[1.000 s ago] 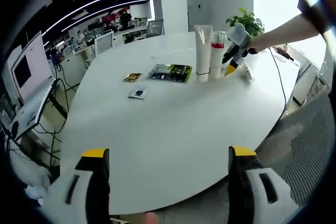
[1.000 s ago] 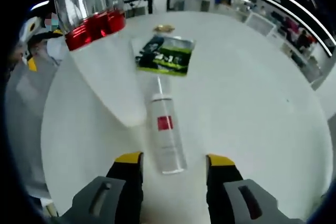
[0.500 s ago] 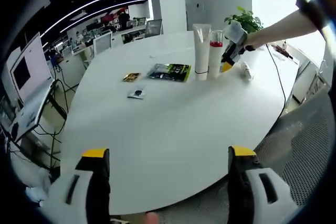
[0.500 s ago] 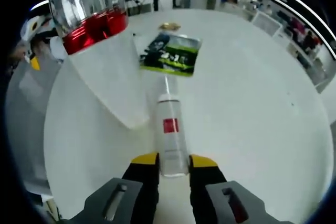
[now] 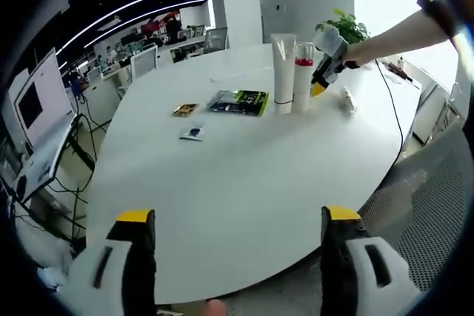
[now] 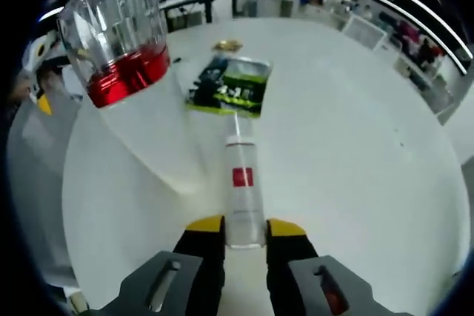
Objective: Arrange the skincare products in the storage area until every visible bottle or jar stands upright without overlapping.
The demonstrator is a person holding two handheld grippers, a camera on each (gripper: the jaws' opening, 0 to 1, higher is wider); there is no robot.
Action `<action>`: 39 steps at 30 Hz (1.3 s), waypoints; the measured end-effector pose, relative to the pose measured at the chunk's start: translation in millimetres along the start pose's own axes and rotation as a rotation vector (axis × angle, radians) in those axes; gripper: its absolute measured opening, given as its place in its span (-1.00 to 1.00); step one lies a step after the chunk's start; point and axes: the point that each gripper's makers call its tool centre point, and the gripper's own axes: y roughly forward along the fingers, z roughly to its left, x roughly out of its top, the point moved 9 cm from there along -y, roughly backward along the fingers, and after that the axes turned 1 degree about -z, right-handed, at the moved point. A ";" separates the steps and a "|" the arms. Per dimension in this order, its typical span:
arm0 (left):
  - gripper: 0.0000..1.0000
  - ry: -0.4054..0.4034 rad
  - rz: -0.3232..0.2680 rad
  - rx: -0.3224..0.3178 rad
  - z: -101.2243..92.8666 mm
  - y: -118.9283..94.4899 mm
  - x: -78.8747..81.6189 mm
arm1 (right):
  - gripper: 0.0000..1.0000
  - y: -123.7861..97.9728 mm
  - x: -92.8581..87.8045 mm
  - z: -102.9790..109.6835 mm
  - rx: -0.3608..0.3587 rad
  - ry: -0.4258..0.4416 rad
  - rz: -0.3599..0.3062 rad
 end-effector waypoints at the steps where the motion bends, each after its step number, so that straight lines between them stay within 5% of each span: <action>1: 0.73 0.001 -0.001 -0.001 -0.1 -0.1 0.1 | -0.77 -3.4 0.7 -0.5 -0.004 0.012 -0.011; 29: 0.75 0.026 -0.079 -0.060 -6.8 -4.1 7.4 | -0.77 -113.8 -46.4 29.3 -0.182 0.291 -0.267; 39: 0.73 0.032 -0.083 -0.093 -10.9 -4.4 7.7 | -0.77 -148.2 -44.1 56.4 -0.192 0.423 -0.491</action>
